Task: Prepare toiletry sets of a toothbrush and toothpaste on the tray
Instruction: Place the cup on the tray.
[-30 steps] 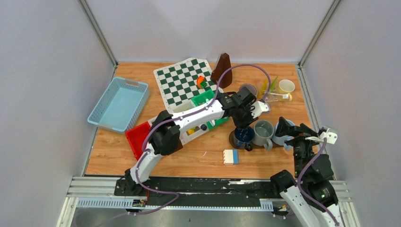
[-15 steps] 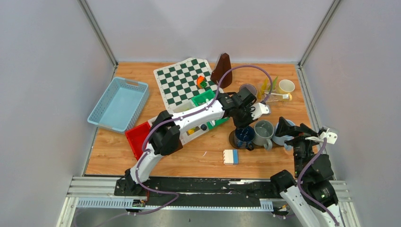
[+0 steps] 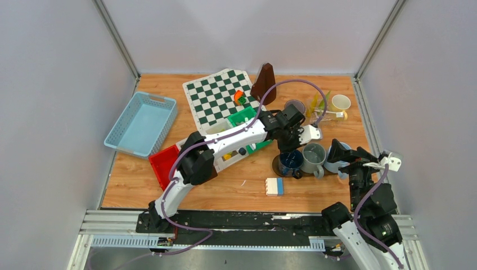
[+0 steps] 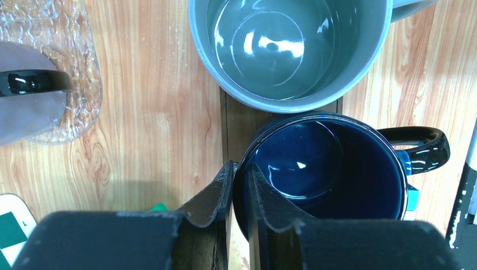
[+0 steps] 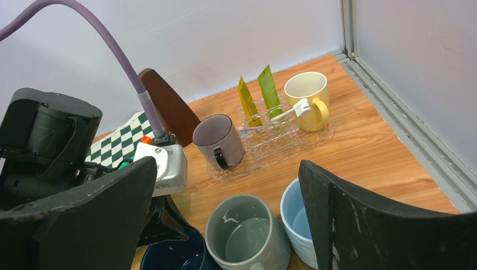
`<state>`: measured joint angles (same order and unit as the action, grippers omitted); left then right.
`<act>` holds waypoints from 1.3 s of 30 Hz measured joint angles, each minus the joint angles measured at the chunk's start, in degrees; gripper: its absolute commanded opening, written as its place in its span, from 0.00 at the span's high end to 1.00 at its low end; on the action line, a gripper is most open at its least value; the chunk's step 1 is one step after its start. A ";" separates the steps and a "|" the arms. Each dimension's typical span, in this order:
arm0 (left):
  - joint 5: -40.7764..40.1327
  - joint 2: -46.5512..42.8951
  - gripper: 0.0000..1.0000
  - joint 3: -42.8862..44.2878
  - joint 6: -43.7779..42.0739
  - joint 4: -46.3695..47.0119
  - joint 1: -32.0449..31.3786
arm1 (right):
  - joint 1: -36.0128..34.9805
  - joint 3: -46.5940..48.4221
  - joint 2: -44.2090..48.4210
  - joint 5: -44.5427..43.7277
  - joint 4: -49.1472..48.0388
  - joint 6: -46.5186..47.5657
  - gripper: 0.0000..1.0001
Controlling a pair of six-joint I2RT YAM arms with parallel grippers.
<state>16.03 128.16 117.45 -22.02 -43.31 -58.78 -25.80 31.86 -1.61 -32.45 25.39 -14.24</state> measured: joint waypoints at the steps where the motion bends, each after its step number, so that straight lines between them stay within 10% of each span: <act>1: 0.02 0.00 0.78 0.00 -0.26 0.00 0.00 | 0.00 0.00 0.00 0.00 0.00 0.00 0.00; 19: -1.03 -1.64 0.01 -3.34 -1.25 1.95 0.33 | 0.00 0.00 0.00 1.75 0.00 0.00 0.00; 39: -20.17 -34.91 0.00 -24.96 23.80 9.73 3.78 | 0.00 16.46 -18.23 12.68 2.43 0.37 0.00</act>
<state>-4.14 93.25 92.49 1.78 -33.58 -55.00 -25.80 48.31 -19.84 -19.77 27.81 -13.87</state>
